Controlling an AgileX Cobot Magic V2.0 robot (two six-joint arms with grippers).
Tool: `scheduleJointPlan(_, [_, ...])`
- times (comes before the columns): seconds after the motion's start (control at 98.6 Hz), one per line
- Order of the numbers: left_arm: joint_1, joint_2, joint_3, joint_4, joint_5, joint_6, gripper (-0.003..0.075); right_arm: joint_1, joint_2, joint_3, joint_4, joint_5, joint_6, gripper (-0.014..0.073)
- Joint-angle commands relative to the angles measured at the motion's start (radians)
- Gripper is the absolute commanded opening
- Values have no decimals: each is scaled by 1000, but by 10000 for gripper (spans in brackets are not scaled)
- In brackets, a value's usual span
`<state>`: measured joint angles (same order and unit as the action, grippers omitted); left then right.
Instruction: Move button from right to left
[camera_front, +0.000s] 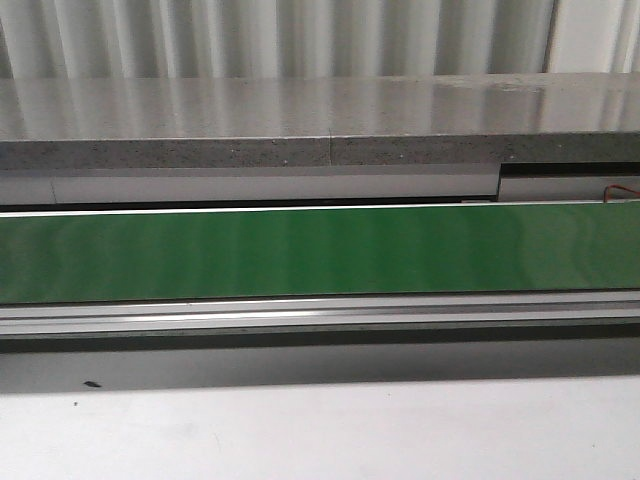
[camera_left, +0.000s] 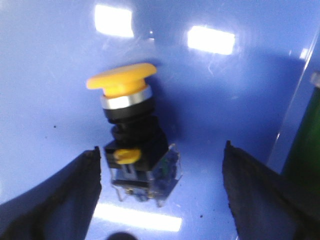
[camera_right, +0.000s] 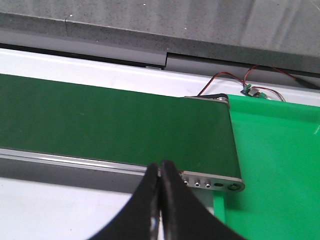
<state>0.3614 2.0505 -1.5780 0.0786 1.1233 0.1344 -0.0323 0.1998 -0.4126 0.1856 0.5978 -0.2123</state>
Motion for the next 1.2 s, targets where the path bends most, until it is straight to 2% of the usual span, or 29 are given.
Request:
scheduleJointPlan(0.0, [2, -84, -27, -3, -36, -13, 491, 0, 11, -25, 5, -79, -8, -67])
scheduleJointPlan(0.101, [-7, -135, -27, -16, -95, -32, 439, 0, 11, -25, 5, -79, -8, -67])
scheduleJointPlan(0.172, [-25, -181, -27, -25, -143, -36, 354, 0, 11, -25, 5, -79, -8, -67])
scheduleJointPlan(0.365, [-108, -319, 7, -27, -250, -115, -22, 0, 11, -25, 5, -79, -8, -67])
scheduleJointPlan(0.538, [-200, -430, 61, -29, -303, -191, -20, 0, 11, -25, 5, -79, -8, -67])
scheduleJointPlan(0.741, [-285, -553, 161, -79, -389, -192, -20, 0, 11, -25, 5, -79, -8, -67])
scheduleJointPlan(1.187, [-434, -844, 523, -100, -623, -192, -20, 0, 11, -25, 5, -79, -8, -67])
